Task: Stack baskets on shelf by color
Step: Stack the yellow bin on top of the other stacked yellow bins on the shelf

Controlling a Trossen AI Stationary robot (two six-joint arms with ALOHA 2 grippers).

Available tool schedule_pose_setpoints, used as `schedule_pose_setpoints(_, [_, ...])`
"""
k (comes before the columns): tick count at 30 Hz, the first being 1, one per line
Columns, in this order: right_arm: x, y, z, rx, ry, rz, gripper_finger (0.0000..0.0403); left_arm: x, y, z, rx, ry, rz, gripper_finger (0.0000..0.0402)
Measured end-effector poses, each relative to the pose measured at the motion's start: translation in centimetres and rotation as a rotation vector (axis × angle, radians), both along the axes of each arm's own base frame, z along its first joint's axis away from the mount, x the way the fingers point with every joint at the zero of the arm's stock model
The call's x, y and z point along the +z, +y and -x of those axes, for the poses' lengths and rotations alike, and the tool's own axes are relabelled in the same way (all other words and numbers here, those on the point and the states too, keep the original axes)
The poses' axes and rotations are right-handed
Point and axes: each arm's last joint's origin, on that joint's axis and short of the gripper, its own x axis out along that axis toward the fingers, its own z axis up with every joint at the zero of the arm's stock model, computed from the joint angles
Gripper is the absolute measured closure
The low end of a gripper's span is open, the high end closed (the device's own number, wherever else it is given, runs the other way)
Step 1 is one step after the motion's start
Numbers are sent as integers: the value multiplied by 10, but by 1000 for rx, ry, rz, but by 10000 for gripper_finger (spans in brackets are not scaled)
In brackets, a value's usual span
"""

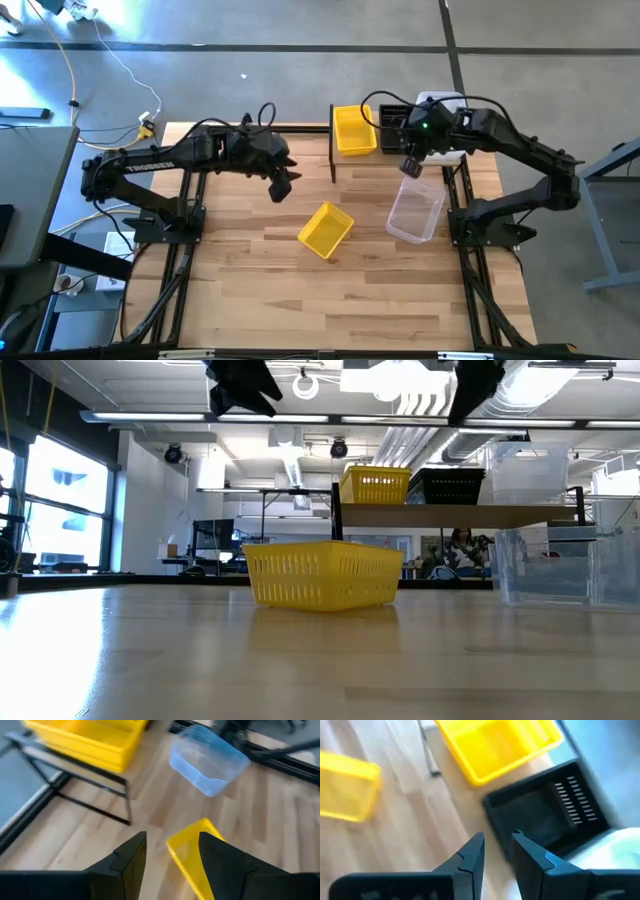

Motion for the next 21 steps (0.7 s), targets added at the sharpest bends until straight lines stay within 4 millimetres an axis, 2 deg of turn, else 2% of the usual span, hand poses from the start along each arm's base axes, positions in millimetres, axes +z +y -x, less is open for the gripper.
schedule_pose_setpoints(12, [2,33,-13,-160,-157,-158,320,-16,-51,-22,-435,133,-210,231])
schedule_pose_setpoints(17, [2,43,-15,-191,-186,-197,320,-27,-67,-31,-591,203,-301,231])
schedule_pose_setpoints(21, [2,49,-16,-202,-203,-223,320,-38,-74,-40,-652,244,-316,231])
